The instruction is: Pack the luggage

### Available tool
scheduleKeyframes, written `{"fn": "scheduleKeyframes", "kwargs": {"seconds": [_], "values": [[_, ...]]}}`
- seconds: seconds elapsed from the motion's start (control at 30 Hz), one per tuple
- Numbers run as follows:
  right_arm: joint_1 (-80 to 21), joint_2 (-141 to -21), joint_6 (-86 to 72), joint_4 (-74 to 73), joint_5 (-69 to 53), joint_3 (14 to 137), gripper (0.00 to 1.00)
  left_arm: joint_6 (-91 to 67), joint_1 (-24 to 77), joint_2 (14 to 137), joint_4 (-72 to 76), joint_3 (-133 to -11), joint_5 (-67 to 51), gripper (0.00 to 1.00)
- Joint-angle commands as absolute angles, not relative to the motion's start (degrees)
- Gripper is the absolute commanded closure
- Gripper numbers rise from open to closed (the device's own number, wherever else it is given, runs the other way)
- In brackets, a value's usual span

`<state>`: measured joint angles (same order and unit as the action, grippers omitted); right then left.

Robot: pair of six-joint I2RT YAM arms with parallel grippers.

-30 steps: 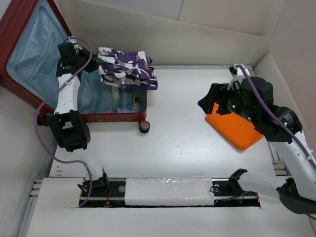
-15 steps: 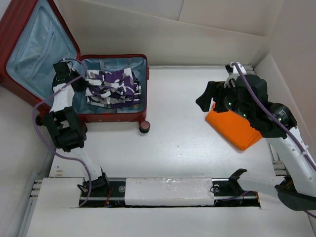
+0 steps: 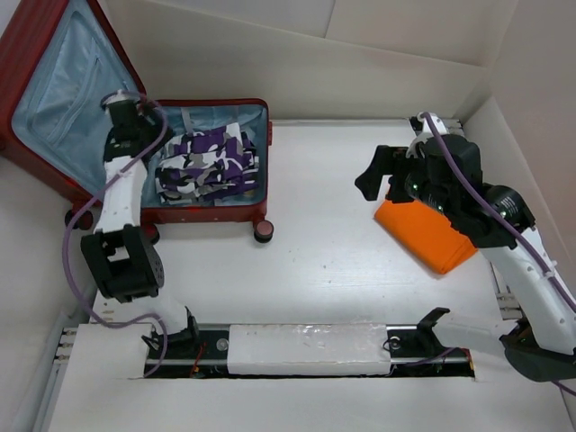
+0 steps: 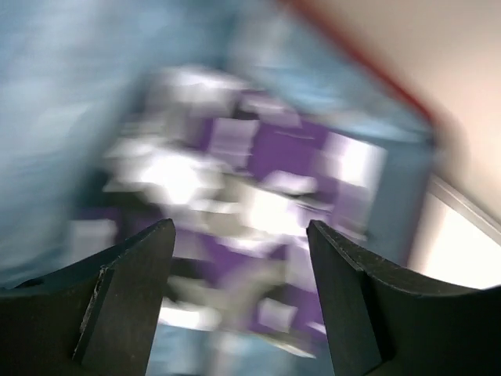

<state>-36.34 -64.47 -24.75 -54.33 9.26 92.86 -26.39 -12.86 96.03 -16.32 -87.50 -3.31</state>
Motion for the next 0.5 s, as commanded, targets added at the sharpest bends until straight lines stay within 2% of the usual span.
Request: {"fn": "scheduleKeyframes", "kwargs": {"seconds": [0.0, 0.07, 0.1, 0.13, 0.17, 0.23, 0.27, 0.33, 0.37, 0.43, 0.47], "values": [[-36.0, -65.0, -26.2, -51.4, 12.2, 95.6, 0.09, -24.1, 3.6, 90.0, -11.7, -89.5, -0.1, 0.35], [-36.0, -66.0, -26.7, -52.1, 14.2, 99.0, 0.11, -24.1, 12.8, 91.4, -13.7, -91.6, 1.7, 0.35], [-36.0, -66.0, -26.7, -52.8, 14.9, 100.3, 0.14, -24.7, 21.5, 93.5, -13.7, -92.8, 1.8, 0.35], [-35.5, -66.0, -26.7, -52.8, 16.4, 102.9, 0.18, -25.5, 25.6, 95.0, -13.7, -93.4, 1.8, 0.35], [-35.5, -66.0, -27.2, -52.8, 17.0, 104.1, 0.33, -27.0, 29.2, 96.6, -13.7, -94.1, 1.8, 0.35], [-35.5, -66.0, -27.2, -53.3, 18.4, 106.2, 0.50, -30.7, 38.6, 102.6, -12.5, -96.6, -1.0, 0.35], [-35.5, -66.0, -27.9, -53.3, 19.7, 107.7, 0.70, -32.1, 41.3, 105.0, -12.5, -98.0, -1.1, 0.35], [-35.5, -64.4, -28.6, -53.9, 20.3, 108.4, 0.83, -32.8, 48.3, 113.1, -13.5, -104.4, -2.8, 0.35], [-35.5, -64.4, -29.3, -53.9, 21.2, 109.1, 0.88, -34.1, 50.3, 115.7, -16.1, -107.1, -1.9, 0.35], [-35.5, -63.2, -30.0, -54.6, 21.2, 109.1, 0.88, -34.7, 54.8, 122.9, -16.7, -113.9, -4.4, 0.36], [-35.0, -63.2, -30.7, -55.3, 20.6, 109.1, 0.85, -35.4, 56.1, 124.9, -17.4, -116.1, -4.4, 0.36]]}}
